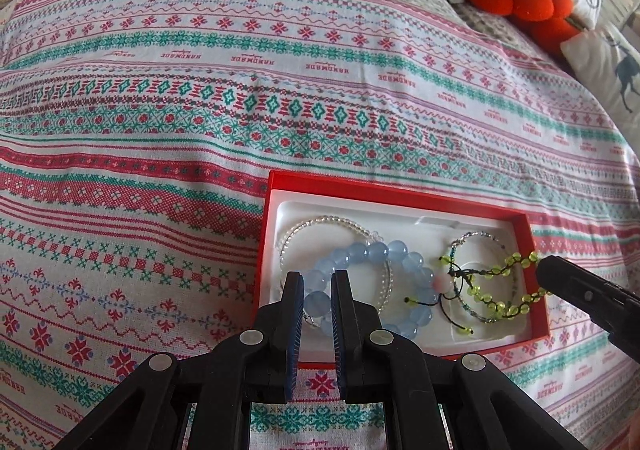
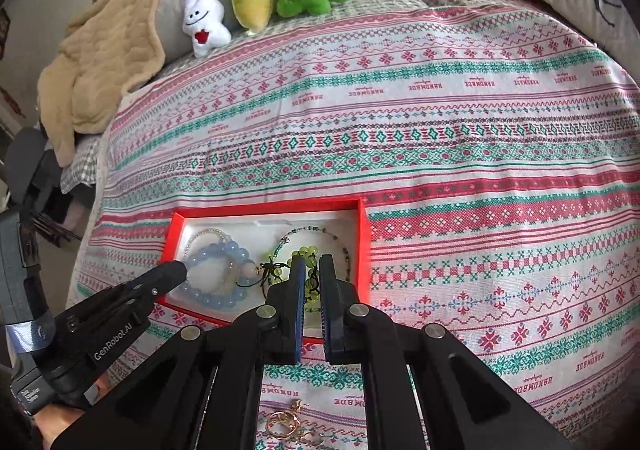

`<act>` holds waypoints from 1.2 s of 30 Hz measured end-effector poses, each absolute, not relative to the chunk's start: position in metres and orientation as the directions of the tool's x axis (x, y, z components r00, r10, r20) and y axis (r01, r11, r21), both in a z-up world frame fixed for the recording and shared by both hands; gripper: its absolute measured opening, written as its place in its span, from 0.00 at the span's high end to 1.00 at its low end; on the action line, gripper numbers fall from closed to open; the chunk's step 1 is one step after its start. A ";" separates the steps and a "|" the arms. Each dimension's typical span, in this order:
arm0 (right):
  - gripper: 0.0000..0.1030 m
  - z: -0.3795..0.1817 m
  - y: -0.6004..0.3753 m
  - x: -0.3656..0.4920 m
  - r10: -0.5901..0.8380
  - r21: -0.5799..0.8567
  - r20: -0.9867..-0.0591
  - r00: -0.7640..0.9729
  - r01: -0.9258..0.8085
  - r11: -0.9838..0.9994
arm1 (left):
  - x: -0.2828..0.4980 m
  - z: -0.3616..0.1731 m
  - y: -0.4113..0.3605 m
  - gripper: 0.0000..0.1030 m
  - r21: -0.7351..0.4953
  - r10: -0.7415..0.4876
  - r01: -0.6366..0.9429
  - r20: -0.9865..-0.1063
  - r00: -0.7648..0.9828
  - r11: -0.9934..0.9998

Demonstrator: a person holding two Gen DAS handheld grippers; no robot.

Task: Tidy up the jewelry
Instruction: 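Carry both bracelets into the red box and open both tools, then move both open tools back toward the remaining earrings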

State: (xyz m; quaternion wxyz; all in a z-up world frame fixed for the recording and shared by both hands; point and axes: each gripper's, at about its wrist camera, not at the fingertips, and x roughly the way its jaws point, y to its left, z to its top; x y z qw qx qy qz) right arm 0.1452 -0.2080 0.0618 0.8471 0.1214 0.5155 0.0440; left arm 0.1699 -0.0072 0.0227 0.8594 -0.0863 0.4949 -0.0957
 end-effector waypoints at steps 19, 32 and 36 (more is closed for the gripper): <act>0.41 0.111 -0.209 0.079 0.193 0.224 -0.850 0.491 0.005 0.975 | 0.100 0.060 0.004 0.20 -0.155 -0.202 0.135 -0.853 0.481 0.979; 0.27 0.105 -0.199 0.029 0.154 0.171 -0.884 0.441 -0.002 0.985 | 0.061 0.037 0.020 0.10 -0.172 -0.211 0.131 -0.890 0.404 0.976; 0.26 0.094 -0.197 0.019 0.148 0.168 -0.898 0.415 0.011 0.986 | 0.053 0.026 0.025 0.10 -0.173 -0.208 0.123 -0.899 0.386 0.977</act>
